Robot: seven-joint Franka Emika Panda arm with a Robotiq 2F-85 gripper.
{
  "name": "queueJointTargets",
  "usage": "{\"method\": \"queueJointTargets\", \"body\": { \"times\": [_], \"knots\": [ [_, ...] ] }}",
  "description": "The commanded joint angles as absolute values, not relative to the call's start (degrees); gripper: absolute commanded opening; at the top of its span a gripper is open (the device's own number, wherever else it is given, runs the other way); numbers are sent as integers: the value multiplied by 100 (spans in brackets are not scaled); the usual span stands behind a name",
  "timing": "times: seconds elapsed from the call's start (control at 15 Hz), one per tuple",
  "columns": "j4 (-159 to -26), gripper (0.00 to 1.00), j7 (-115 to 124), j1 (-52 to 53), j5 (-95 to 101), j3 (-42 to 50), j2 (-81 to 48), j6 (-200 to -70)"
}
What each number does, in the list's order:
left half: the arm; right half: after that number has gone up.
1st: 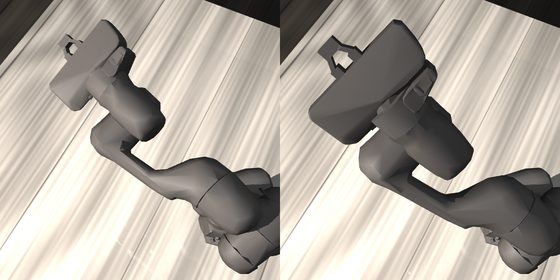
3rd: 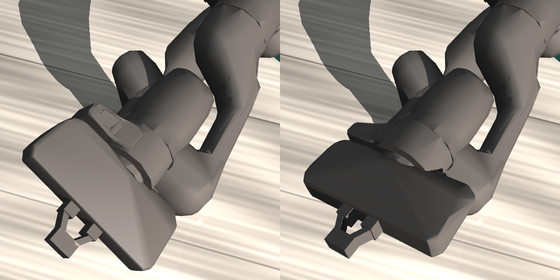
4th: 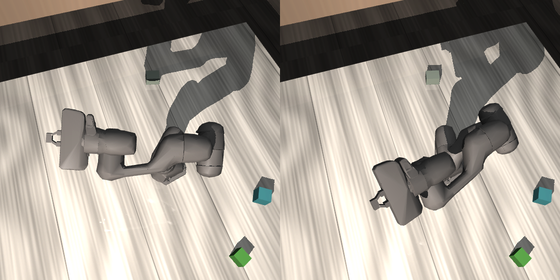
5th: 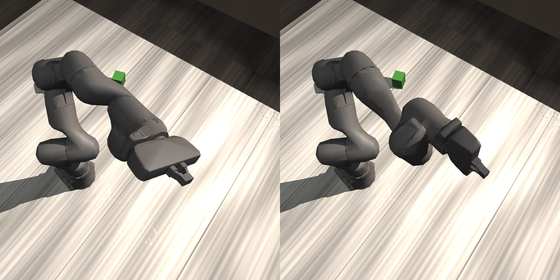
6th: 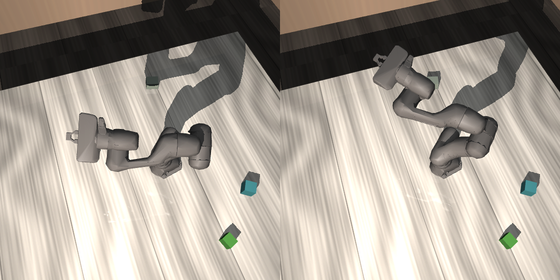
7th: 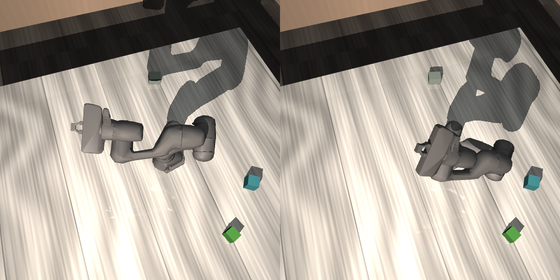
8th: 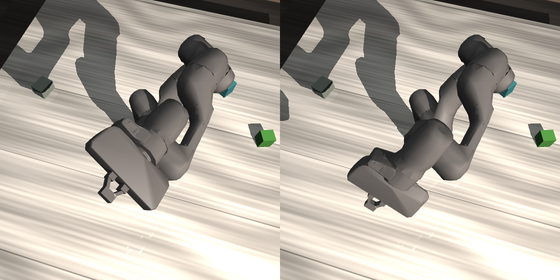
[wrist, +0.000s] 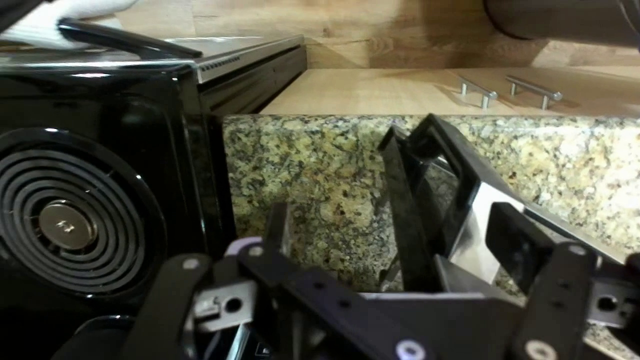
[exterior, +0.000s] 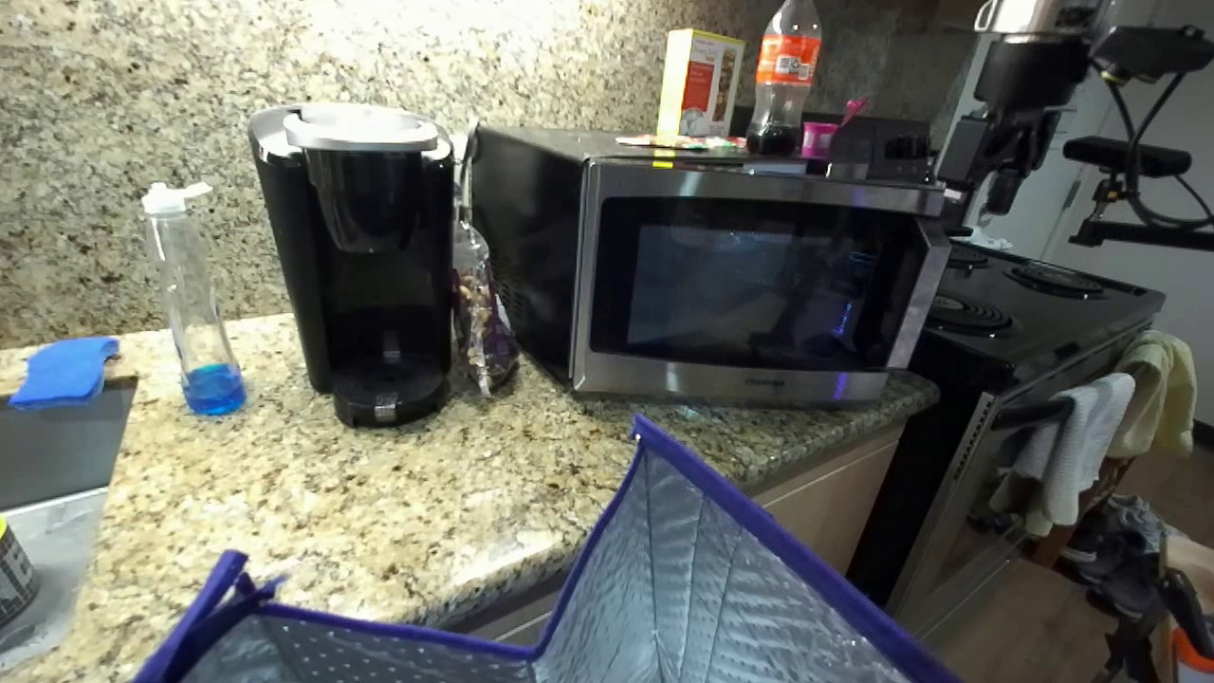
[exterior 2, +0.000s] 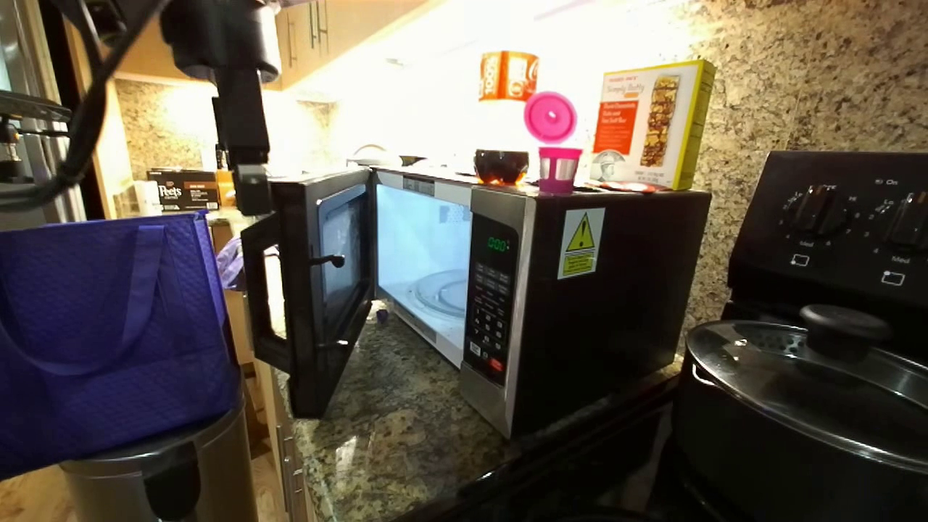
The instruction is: Open the microwave door
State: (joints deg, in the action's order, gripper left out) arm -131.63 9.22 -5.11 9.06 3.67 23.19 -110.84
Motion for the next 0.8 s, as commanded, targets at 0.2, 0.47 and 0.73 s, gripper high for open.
{"method": "queueJointTargets", "body": {
  "times": [0.2, 0.47, 0.73],
  "knots": [
    [-12945, 100, -879, -412, 1558, 528, 2842, -10787],
    [-12946, 100, -730, -478, 1411, 501, 2849, -10812],
    [-12840, 100, -617, -530, 1485, 500, 2632, -10965]
  ]
}}
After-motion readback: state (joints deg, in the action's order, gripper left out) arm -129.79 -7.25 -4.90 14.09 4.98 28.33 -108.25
